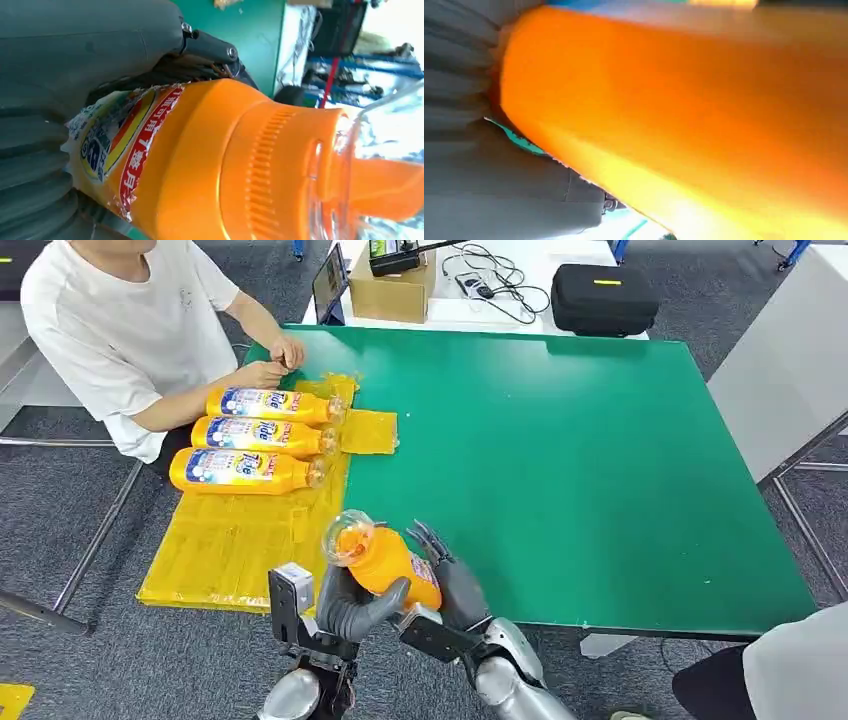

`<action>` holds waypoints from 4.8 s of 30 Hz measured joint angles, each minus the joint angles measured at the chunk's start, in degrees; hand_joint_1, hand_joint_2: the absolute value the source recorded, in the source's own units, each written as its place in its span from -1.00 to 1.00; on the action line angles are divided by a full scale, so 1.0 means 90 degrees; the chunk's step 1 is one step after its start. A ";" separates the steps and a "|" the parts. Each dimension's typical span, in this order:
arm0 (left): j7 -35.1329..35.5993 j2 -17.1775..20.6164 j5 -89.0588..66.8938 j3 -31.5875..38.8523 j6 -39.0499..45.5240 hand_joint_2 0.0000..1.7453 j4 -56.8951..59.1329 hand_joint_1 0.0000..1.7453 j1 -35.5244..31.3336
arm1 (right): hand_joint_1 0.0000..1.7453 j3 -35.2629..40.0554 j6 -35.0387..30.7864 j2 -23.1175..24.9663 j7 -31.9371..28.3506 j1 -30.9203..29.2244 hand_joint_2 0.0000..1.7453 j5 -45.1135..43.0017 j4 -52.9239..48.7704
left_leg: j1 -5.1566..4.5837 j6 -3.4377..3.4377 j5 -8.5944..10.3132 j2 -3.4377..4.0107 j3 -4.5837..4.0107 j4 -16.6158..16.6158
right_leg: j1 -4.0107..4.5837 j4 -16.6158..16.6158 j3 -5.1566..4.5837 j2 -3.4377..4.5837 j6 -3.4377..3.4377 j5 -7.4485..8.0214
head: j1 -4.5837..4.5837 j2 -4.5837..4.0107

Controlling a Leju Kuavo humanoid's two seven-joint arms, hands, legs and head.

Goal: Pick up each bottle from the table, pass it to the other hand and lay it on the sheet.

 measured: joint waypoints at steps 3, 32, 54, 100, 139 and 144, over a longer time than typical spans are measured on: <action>0.0054 -0.0043 0.0015 0.0097 0.0061 1.00 -0.0005 1.00 -0.0002 | -1.00 -0.0002 -0.0073 0.0073 -0.0029 -0.0047 -1.00 -0.0015 0.0032 | 0.0001 -0.0001 0.0001 -0.0001 0.0000 0.0000 | 0.0000 0.0001 0.0000 -0.0001 0.0000 0.0000 | 0.0000 0.0000; 0.1414 0.0824 -0.7180 0.1543 0.2108 1.00 0.1775 1.00 -0.1852 | -1.00 -0.0364 -0.1151 0.0423 -0.0782 0.0499 -1.00 -0.0143 -0.0853 | 0.0003 0.0000 0.0005 0.0000 -0.0002 0.0000 | 0.0002 0.0005 -0.0005 -0.0001 -0.0002 -0.0001 | -0.0002 0.0000; 0.2781 0.1343 -0.9513 0.1708 0.0476 1.00 0.2715 -0.58 -0.2008 | -1.00 -0.1209 0.0391 0.0163 -0.0636 0.1825 -1.00 -0.0950 -0.2103 | 0.0002 0.0000 0.0016 -0.0002 -0.0002 -0.0001 | 0.0001 0.0003 -0.0004 -0.0002 -0.0005 0.0006 | 0.0000 0.0000; 0.0502 0.0348 -0.3802 0.0736 0.1486 1.00 0.0182 -1.00 -0.1320 | -1.00 -0.1564 -0.0947 0.0192 -0.1567 0.2038 -1.00 -0.1346 -0.2169 | 0.0000 -0.0002 0.0003 -0.0005 -0.0007 0.0000 | 0.0000 0.0000 -0.0004 -0.0008 -0.0001 0.0000 | 0.0000 0.0000; -0.1034 -0.0172 -0.0512 0.0918 0.1635 1.00 -0.0673 -1.00 0.0889 | -1.00 -0.1494 -0.2181 -0.0024 -0.1268 0.2835 -1.00 -0.2185 -0.4104 | -0.0001 0.0005 -0.0015 -0.0008 -0.0004 0.0000 | -0.0002 -0.0003 -0.0001 -0.0007 0.0012 -0.0015 | 0.0000 0.0000; -0.1286 -0.0170 -0.0713 0.0918 0.1804 1.00 -0.0690 -1.00 0.0949 | -1.00 -0.1719 -0.1932 0.0151 -0.0863 0.2823 -1.00 -0.2525 -0.4094 | 0.0001 0.0005 -0.0015 -0.0008 -0.0005 -0.0001 | 0.0000 -0.0003 -0.0001 -0.0007 0.0012 -0.0016 | 0.0000 0.0000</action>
